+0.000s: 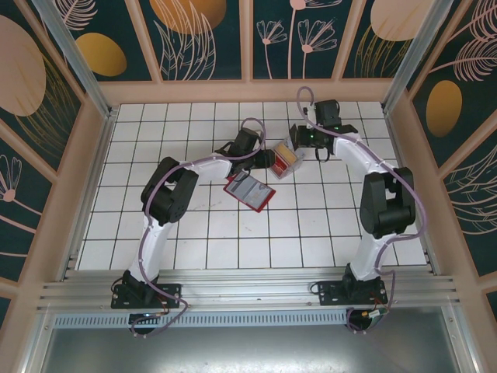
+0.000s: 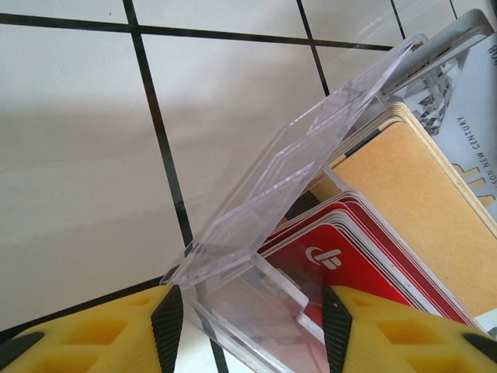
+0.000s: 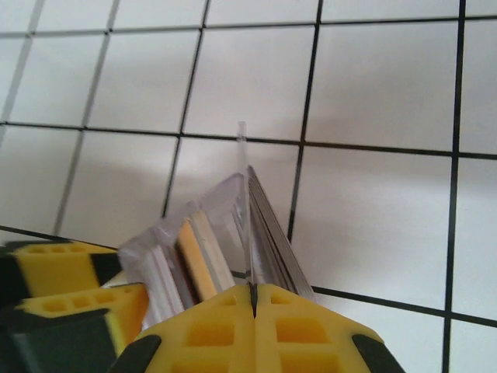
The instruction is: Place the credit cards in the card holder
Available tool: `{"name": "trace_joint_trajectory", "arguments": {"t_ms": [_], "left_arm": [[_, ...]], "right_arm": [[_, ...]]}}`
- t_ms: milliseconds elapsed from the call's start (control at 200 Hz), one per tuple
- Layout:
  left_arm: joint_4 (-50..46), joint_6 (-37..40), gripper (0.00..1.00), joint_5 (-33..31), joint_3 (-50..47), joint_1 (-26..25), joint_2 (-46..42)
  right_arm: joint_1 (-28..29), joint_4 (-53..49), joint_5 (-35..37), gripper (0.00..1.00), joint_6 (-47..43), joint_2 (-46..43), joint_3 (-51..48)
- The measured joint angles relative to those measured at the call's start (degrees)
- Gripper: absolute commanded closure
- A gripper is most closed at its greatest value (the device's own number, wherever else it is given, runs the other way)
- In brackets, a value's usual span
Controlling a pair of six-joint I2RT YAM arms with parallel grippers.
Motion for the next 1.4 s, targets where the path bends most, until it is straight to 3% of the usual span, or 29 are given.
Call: {"name": "trace_joint_trajectory", "arguments": {"t_ms": [365,611,826,996,1271,1401], "left_arm": [[-3.5,0.0,0.44,-0.2,-1.6,0.0,-3.3],[-5.2,1.4,0.45,-1.6,-5.0,2.0,-12.0],[-6.3,4.5,0.48,-3.7,-9.4,6.0,-14.3],[-8.3,6.3,0.52,-4.2,-13.8,6.0,-14.1],[-6.0,6.7,0.71,-5.5,-25.5,5.9,-17.9],[-4.8,5.7,0.73,-5.7,-30.2,5.9,-21.1]], "right_arm": [[-3.5,6.3,-15.3,0.99,6.9,-5.5,-8.0],[-2.7,12.4,-23.9,0.99,14.6,-13.9,-19.5],[4.5,15.6,-24.0,0.99,20.0,-17.4,-28.9],[11.0,16.8,-22.6,0.99,22.7,-16.0,-33.2],[12.4,20.6,-19.4,0.99,26.6,-9.6,-35.4],[12.4,23.0,-19.3,0.99,27.8,-6.7,-35.4]]}}
